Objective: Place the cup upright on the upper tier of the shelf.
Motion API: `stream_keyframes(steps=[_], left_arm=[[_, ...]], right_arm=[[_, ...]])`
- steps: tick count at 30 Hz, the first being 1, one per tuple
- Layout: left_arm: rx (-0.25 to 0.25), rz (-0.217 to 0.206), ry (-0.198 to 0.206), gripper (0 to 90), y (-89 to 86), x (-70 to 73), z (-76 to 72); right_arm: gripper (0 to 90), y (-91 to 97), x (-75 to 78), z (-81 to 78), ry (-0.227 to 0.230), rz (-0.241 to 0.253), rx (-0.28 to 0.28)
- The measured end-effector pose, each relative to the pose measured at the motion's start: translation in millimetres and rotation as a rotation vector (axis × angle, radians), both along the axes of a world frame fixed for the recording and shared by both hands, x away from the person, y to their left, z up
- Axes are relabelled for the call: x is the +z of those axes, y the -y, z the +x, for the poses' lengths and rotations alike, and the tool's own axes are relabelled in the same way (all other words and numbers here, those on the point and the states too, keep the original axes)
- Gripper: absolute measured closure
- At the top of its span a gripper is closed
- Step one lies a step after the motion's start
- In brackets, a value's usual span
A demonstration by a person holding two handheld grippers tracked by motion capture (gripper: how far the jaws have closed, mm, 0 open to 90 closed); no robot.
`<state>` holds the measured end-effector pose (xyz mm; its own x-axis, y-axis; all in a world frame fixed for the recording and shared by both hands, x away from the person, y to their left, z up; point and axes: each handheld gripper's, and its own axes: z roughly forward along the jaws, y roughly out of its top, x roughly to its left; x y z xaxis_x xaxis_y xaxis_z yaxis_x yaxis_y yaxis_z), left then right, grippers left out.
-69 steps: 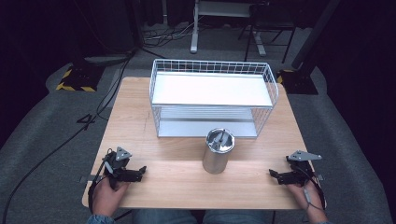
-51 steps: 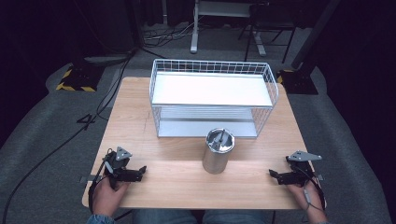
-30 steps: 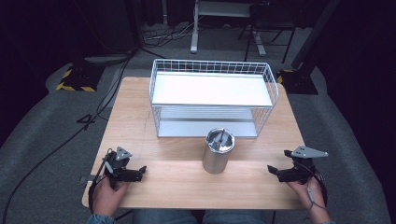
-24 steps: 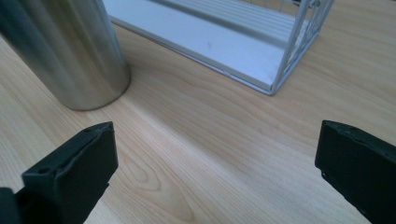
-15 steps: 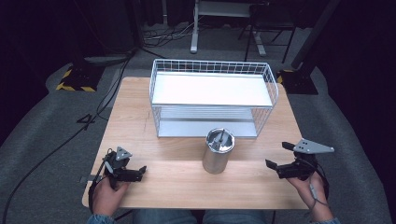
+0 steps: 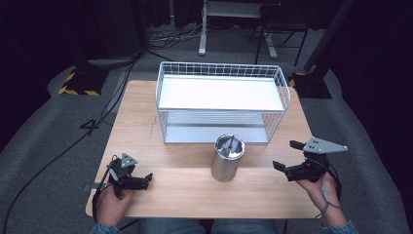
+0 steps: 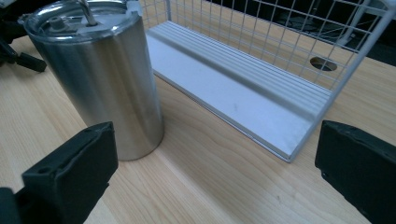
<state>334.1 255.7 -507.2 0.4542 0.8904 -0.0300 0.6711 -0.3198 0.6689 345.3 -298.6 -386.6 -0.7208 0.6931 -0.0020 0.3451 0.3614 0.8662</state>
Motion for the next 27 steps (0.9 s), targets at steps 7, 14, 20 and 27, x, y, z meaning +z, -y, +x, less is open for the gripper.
stream_keyframes(steps=[7, 14, 20, 27], left_arm=[[0.000, -0.001, 0.001, 0.6, 0.0, -0.1, 0.0], [0.000, -0.001, 0.001, 0.6, 0.0, -0.1, 0.0], [0.001, 0.000, 0.000, 0.6, 0.0, 0.0, 0.0], [0.000, 0.000, 0.000, 0.6, 0.0, 0.0, 0.0]], right_arm=[[0.0, -17.0, 4.3, 0.3, -0.002, 0.018, 0.038], [0.0, -38.9, 8.8, 3.0, 0.003, 0.024, 0.086], [0.0, -59.0, 7.7, 7.5, -0.005, 0.019, 0.130], [0.0, -75.0, 5.7, 10.3, -0.002, 0.041, 0.158]])
